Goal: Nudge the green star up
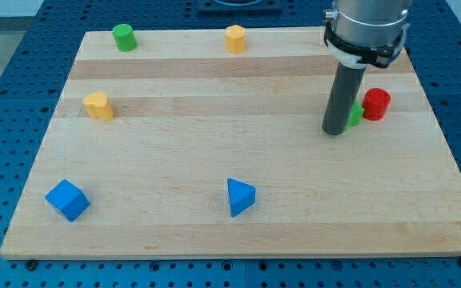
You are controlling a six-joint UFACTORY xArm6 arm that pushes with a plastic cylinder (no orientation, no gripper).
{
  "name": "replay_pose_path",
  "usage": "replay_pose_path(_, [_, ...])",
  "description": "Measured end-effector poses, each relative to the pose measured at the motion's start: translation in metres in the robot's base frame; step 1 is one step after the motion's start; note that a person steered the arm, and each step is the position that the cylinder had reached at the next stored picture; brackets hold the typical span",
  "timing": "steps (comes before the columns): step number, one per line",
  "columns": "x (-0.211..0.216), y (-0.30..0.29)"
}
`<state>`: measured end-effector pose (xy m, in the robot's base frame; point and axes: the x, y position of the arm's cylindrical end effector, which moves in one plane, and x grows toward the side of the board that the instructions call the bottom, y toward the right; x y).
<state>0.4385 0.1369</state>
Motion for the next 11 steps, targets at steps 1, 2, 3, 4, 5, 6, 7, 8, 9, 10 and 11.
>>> replay_pose_path(1, [0.006, 0.0])
replay_pose_path(2, [0.034, 0.0])
replay_pose_path(3, [0.039, 0.01])
replay_pose_path(4, [0.027, 0.017])
replay_pose_path(5, [0.021, 0.017])
replay_pose_path(6, [0.017, 0.017])
replay_pose_path(7, [0.011, 0.018])
replay_pose_path(8, [0.007, 0.018])
replay_pose_path(9, [0.007, 0.018])
replay_pose_path(10, [0.007, 0.018])
replay_pose_path(11, [0.002, 0.017])
